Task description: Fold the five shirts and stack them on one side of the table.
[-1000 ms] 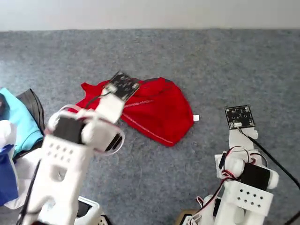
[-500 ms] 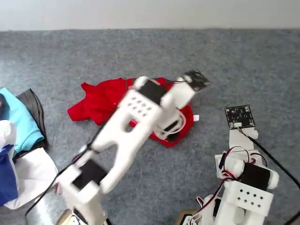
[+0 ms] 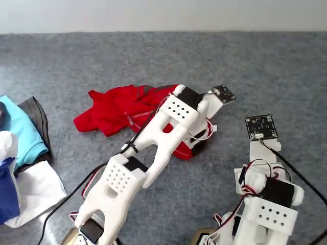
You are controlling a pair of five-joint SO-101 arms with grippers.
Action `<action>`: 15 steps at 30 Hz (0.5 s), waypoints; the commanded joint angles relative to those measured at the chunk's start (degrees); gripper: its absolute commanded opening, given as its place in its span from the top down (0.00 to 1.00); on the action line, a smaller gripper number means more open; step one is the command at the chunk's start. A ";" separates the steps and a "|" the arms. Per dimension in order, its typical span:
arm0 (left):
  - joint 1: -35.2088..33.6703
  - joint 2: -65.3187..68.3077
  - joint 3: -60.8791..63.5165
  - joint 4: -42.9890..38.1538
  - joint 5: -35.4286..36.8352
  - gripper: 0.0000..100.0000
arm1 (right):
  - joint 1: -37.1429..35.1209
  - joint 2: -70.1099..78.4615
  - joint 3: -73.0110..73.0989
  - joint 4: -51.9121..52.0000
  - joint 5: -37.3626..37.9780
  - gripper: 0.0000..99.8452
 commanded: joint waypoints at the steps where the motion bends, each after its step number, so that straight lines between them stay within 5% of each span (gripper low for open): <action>1: -0.18 0.53 -2.24 1.05 0.35 0.77 | 0.75 0.31 -1.85 -0.31 0.53 0.96; 15: 4.84 1.14 -2.33 0.88 0.18 0.91 | 0.66 0.40 -1.85 -0.31 0.53 0.96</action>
